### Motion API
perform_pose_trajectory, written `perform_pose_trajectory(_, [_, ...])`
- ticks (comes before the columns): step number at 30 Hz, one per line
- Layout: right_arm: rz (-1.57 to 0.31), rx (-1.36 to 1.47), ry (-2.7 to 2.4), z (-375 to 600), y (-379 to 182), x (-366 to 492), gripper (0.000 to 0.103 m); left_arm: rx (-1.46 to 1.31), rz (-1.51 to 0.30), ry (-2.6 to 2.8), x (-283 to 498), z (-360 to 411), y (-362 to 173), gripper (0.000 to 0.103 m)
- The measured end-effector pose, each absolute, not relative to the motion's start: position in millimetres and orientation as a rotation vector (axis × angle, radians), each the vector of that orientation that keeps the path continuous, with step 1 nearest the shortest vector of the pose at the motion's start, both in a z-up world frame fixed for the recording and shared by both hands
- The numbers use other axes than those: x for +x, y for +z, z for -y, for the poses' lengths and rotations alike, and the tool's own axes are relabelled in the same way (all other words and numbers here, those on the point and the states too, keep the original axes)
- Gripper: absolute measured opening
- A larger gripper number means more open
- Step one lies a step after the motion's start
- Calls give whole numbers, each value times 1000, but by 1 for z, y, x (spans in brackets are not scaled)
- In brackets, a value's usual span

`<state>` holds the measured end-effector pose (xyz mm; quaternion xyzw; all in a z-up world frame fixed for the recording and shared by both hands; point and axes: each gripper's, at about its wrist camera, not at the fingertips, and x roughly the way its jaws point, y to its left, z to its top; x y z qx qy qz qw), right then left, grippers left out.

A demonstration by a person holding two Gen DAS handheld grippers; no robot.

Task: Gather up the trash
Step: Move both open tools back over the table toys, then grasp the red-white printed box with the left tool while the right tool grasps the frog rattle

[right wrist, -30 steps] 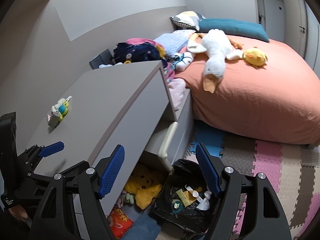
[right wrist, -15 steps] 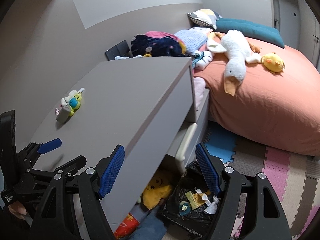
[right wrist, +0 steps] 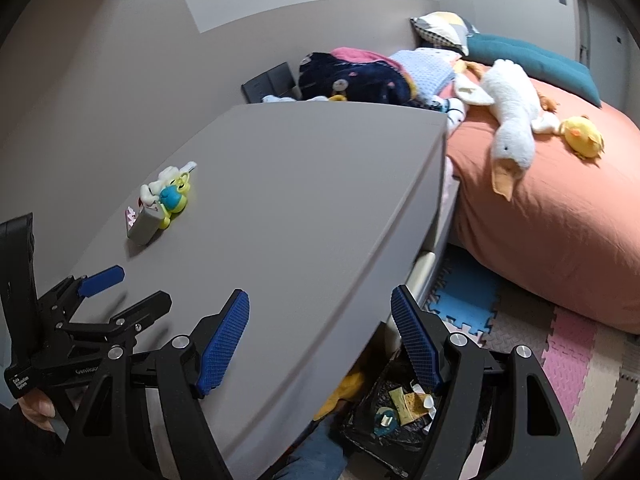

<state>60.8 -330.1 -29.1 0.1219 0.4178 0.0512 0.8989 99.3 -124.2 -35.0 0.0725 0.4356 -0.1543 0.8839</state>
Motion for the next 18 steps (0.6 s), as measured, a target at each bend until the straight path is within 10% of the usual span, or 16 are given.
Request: perform_pose_trajectory(18, [-866, 222, 186, 283, -26, 131, 74, 122, -905, -237, 166, 80, -43, 97])
